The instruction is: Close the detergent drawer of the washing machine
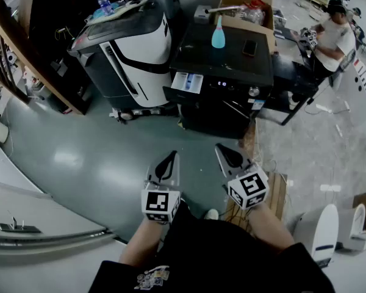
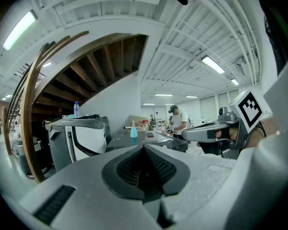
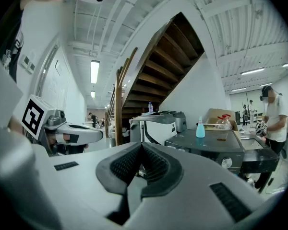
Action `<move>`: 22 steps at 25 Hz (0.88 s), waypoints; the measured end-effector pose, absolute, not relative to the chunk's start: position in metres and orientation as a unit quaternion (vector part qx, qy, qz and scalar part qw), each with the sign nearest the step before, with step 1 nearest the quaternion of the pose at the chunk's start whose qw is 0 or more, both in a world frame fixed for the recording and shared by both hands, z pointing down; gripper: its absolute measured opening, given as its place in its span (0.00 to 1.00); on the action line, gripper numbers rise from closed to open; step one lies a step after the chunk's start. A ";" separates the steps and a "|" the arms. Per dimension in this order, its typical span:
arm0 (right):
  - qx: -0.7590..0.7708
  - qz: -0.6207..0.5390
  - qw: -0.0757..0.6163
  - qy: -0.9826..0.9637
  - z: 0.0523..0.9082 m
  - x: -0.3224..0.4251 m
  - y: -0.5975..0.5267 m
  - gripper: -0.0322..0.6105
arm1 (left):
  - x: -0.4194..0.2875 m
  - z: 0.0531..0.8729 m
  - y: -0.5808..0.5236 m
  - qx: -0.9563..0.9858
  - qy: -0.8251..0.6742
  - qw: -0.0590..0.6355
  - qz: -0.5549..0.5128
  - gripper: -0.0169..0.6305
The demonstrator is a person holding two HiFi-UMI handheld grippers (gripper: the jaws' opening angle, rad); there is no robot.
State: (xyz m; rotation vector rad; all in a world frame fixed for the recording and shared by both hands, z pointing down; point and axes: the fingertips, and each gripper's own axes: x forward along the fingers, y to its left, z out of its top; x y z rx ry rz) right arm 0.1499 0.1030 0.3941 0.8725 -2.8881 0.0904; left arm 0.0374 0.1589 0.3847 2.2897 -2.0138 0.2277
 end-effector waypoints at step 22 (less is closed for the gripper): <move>0.299 0.058 0.042 -0.952 0.399 0.118 0.076 0.05 | 0.003 0.393 0.132 0.762 -0.642 0.041 0.075 0.03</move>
